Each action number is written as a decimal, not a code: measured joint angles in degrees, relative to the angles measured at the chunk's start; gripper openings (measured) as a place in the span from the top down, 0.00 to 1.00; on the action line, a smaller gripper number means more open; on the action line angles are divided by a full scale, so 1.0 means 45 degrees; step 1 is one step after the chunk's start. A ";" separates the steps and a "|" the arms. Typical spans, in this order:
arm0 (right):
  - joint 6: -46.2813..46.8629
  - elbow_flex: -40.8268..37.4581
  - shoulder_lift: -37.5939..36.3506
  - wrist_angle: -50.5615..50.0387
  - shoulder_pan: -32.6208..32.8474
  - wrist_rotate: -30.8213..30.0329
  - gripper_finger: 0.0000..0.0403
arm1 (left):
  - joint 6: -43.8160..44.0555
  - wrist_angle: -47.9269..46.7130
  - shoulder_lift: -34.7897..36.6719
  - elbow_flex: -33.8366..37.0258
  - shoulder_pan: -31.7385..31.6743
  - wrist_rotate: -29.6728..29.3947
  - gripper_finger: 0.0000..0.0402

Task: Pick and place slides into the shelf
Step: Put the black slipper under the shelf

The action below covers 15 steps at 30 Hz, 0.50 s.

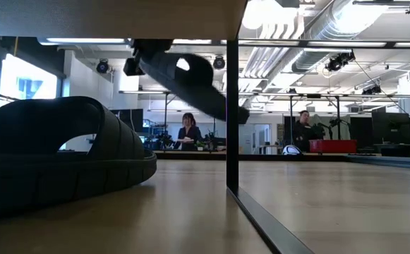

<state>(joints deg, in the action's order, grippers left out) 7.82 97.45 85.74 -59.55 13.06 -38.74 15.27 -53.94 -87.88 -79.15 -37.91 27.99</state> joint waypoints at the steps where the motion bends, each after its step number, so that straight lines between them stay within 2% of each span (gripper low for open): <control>1: 0.0489 0.0000 -0.0018 -0.0448 -0.0007 0.0042 0.70 | -0.0313 -0.0209 -0.0188 0.0001 0.0000 0.0100 0.92; 5: 0.2212 -0.0279 -0.0001 -0.1689 0.0208 0.0510 0.73 | -0.1275 -0.0571 -0.0847 0.0014 0.0136 0.0657 0.92; 8: 0.3981 -0.0955 -0.0005 -0.1927 0.0428 0.1802 0.73 | -0.2231 -0.1059 -0.1069 0.0006 0.0189 0.0827 0.92; 12: 0.6143 -0.2449 -0.0002 -0.1531 0.0700 0.2281 0.73 | -0.3337 -0.1930 -0.1134 -0.0353 0.0190 0.0515 0.92; 15: 0.7137 -0.3564 -0.0008 -0.0718 0.0790 0.2556 0.75 | -0.3441 -0.1799 -0.1119 -0.0535 0.0355 0.0422 0.92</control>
<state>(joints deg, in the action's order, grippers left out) 39.94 81.41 85.70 -62.78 16.62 -27.23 -0.21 -62.03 -92.91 -81.56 -36.32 29.89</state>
